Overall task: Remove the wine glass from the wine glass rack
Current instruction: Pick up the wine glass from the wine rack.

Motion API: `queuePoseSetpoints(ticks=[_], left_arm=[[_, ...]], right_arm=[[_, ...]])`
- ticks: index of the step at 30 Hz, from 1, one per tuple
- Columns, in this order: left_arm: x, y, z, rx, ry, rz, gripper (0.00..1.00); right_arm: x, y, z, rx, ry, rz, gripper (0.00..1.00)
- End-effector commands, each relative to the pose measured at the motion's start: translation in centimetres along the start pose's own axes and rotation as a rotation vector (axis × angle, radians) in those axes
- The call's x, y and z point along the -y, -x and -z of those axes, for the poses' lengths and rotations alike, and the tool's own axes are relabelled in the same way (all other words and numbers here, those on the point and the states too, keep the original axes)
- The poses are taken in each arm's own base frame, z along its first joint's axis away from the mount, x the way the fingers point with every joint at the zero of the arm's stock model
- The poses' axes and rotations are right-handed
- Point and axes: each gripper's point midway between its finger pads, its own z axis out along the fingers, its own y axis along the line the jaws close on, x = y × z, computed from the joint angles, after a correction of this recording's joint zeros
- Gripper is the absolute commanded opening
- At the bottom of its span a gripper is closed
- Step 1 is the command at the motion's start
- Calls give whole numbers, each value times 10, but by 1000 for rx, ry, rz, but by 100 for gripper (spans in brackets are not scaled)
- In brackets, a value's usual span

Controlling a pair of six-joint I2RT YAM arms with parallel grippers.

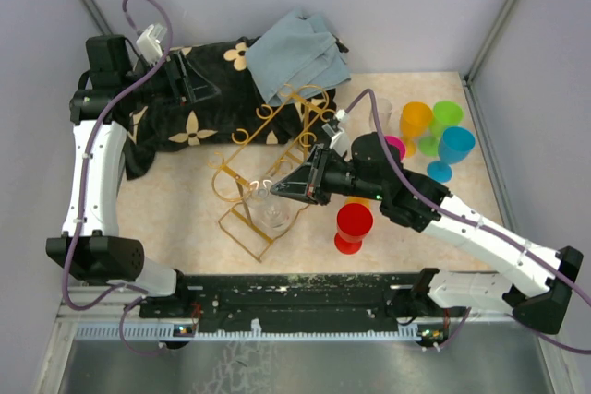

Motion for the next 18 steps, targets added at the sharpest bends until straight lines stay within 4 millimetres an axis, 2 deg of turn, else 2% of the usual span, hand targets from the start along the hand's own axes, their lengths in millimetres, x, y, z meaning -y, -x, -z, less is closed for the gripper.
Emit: queuePoseSetpoints(ticks=[1,17,18], left_arm=[[6,3,5,18,-29,-23,77],[6,0,4,9,-34,-15,77],[6,5,3,26,-40,-31,77]], right_arm=[[-27,-2,14,7,102,22,0],[-36,-1,23,23,137,27,0],[-36,-1,24,23,138,27,0]])
